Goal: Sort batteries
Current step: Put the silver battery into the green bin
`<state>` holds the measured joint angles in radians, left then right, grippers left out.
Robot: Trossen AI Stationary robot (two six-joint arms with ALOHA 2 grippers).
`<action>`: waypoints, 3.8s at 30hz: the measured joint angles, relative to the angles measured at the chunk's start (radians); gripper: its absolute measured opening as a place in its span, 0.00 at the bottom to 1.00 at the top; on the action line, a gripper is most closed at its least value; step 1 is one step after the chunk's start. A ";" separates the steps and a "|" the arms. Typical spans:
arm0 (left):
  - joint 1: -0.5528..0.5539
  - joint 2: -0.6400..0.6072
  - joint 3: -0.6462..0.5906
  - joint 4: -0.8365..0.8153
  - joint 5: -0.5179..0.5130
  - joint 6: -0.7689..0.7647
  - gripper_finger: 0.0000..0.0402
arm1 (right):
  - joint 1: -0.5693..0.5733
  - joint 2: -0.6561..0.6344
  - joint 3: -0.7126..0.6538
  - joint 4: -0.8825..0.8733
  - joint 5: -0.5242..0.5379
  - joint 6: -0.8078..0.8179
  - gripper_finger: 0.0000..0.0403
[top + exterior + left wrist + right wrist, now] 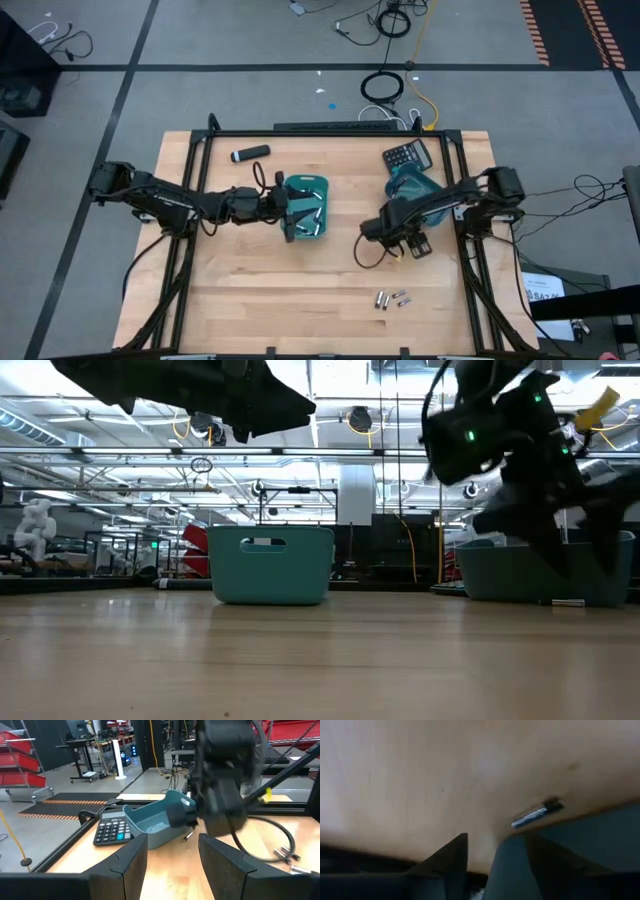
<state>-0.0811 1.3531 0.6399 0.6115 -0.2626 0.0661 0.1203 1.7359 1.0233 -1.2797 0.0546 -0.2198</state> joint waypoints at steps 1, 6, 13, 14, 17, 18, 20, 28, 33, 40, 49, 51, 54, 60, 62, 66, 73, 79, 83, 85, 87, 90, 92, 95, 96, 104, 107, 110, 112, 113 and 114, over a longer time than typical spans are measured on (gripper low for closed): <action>0.004 0.000 0.000 0.003 0.000 0.000 0.46 | 0.008 0.024 0.000 -0.007 0.002 -0.037 0.49; 0.015 0.000 0.000 0.009 0.000 -0.001 0.46 | 0.055 0.106 0.000 -0.009 0.104 -0.127 0.61; 0.015 0.000 0.000 0.009 0.000 -0.001 0.46 | 0.091 0.119 0.000 0.006 0.264 -0.180 0.66; 0.015 0.000 0.000 0.008 0.000 -0.001 0.46 | 0.091 0.119 0.000 0.008 0.264 -0.188 0.66; 0.014 0.000 0.000 0.008 0.000 -0.001 0.46 | 0.091 0.119 0.000 0.018 0.261 -0.225 0.66; 0.014 0.000 0.000 0.008 0.000 -0.001 0.46 | 0.091 0.119 0.000 0.017 0.260 -0.236 0.66; 0.013 0.000 0.000 0.004 0.000 -0.001 0.46 | 0.091 0.119 0.000 0.021 0.260 -0.250 0.66; 0.013 0.000 0.000 -0.007 0.012 -0.007 0.46 | 0.088 0.119 0.000 0.028 0.220 -0.344 0.66; 0.005 0.000 0.000 -0.024 0.020 -0.009 0.46 | 0.087 0.119 0.000 0.057 0.204 -0.395 0.66; 0.000 0.000 0.000 -0.018 0.024 -0.008 0.46 | 0.069 0.119 0.000 0.068 0.205 -0.422 0.66; -0.001 0.000 0.000 -0.023 0.024 -0.008 0.46 | 0.057 0.119 -0.068 0.106 0.195 -0.452 0.66; -0.004 0.000 0.000 -0.024 0.024 -0.008 0.46 | 0.062 0.116 -0.097 0.124 0.232 -0.452 0.66; -0.005 0.000 0.000 -0.023 0.024 -0.008 0.46 | 0.066 0.116 -0.117 0.142 0.241 -0.447 0.66; -0.005 0.000 0.000 -0.022 0.024 -0.008 0.46 | 0.066 0.117 -0.117 0.147 0.237 -0.417 0.66; -0.005 0.000 0.000 -0.019 0.024 -0.008 0.46 | 0.067 0.117 -0.117 0.148 0.233 -0.385 0.66; -0.005 0.000 0.000 -0.018 0.024 -0.007 0.46 | 0.073 0.118 -0.118 0.148 0.235 -0.332 0.66; -0.006 0.000 0.000 -0.018 0.024 -0.008 0.46 | 0.099 0.121 -0.120 0.123 0.239 -0.274 0.66; -0.016 0.000 0.000 -0.018 0.024 -0.008 0.46 | 0.140 0.120 -0.168 0.118 0.252 -0.352 0.66; -0.025 0.000 0.000 -0.018 0.024 -0.007 0.46 | 0.165 0.115 -0.221 0.156 0.284 -0.369 0.64; -0.025 0.000 0.000 -0.016 0.024 -0.004 0.46 | 0.179 0.119 -0.222 0.161 0.304 -0.362 0.62; -0.024 0.000 0.001 -0.008 0.024 -0.003 0.46 | 0.188 0.120 -0.212 0.167 0.303 -0.350 0.60; -0.024 -0.004 0.001 -0.001 0.024 0.000 0.46 | 0.190 0.121 -0.196 0.171 0.290 -0.330 0.58; -0.024 -0.008 0.001 0.002 0.024 0.001 0.46 | 0.189 0.121 -0.190 0.176 0.285 -0.314 0.56; -0.024 -0.014 0.001 0.006 0.024 0.000 0.46 | 0.186 0.121 -0.189 0.184 0.284 -0.313 0.52; -0.024 -0.016 0.002 0.004 0.024 0.000 0.46 | 0.188 0.121 -0.188 0.184 0.284 -0.313 0.51; -0.026 -0.021 0.002 0.004 0.024 -0.001 0.46 | 0.193 0.122 -0.128 0.194 0.272 -0.326 0.42; -0.026 -0.021 0.002 0.003 0.024 -0.001 0.46 | 0.188 0.121 -0.116 0.208 0.272 -0.358 0.40; -0.027 -0.021 0.002 0.002 0.024 -0.002 0.46 | 0.177 0.119 -0.116 0.222 0.272 -0.379 0.36; -0.032 -0.021 0.002 -0.001 0.024 -0.003 0.46 | 0.173 0.119 -0.111 0.223 0.276 -0.385 0.34; -0.033 -0.021 0.002 0.000 0.024 0.000 0.46 | 0.173 0.120 -0.103 0.218 0.278 -0.384 0.33; -0.034 -0.021 0.002 0.000 0.024 0.002 0.46 | 0.173 0.122 -0.088 0.216 0.279 -0.379 0.32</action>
<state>-0.1154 1.3323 0.6415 0.6113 -0.2390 0.0686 0.2932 1.8576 0.9350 -1.0641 0.3332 -0.5990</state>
